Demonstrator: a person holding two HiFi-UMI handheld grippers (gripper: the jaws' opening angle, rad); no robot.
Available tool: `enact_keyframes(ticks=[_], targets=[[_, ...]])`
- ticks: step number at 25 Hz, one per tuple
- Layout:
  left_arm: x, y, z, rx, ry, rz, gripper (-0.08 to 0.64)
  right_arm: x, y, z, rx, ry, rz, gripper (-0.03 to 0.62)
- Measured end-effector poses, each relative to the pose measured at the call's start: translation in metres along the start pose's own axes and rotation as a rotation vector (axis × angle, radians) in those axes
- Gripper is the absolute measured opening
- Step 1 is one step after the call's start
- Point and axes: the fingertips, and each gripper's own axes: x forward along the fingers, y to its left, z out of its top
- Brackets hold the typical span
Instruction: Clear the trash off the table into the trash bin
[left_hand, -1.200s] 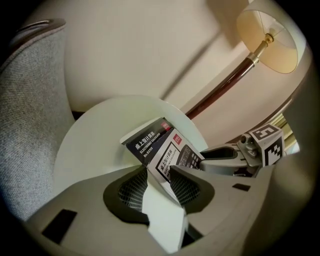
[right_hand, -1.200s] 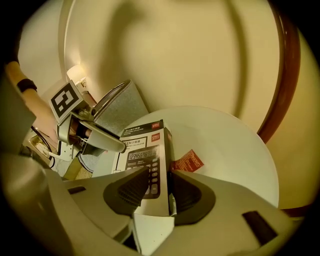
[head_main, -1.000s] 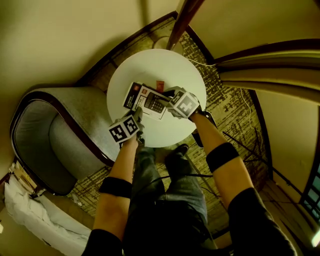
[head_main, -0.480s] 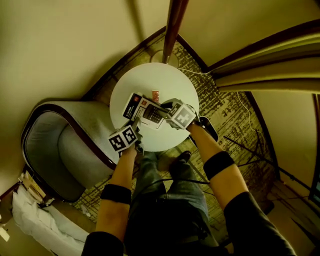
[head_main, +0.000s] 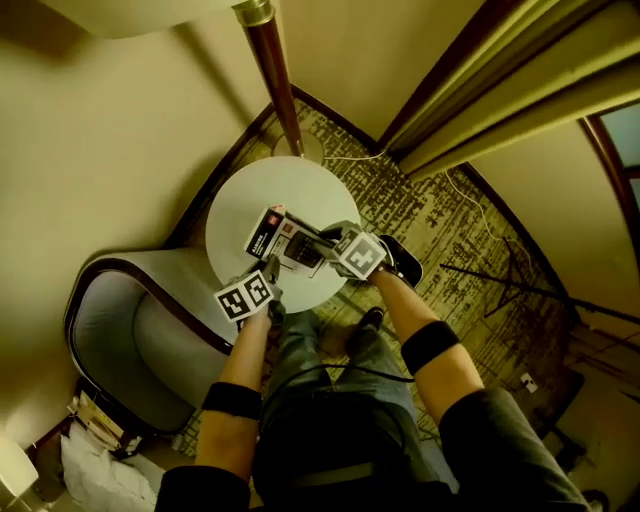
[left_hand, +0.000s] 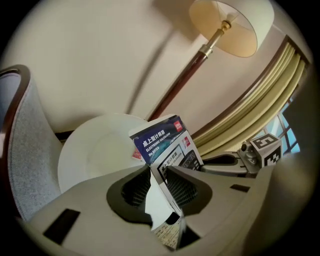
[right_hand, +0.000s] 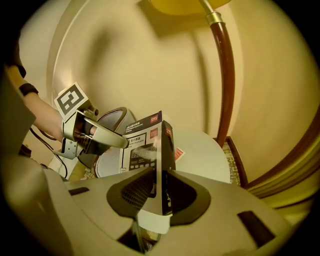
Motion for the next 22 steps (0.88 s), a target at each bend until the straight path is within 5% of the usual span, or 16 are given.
enact_keyframes(ticks=[9,22], targets=[[0.039,-0.124,-0.043,0.215,0.14,-0.144,0.092,-0.106,-0.038,-0.093,0.203,-0.075,-0.179,0.104],[0.083,-0.301,-0.176,0.537,0.386,-0.348,0.087,-0.248,-0.037,-0.29,0.562,-0.161,-0.438,0.101]])
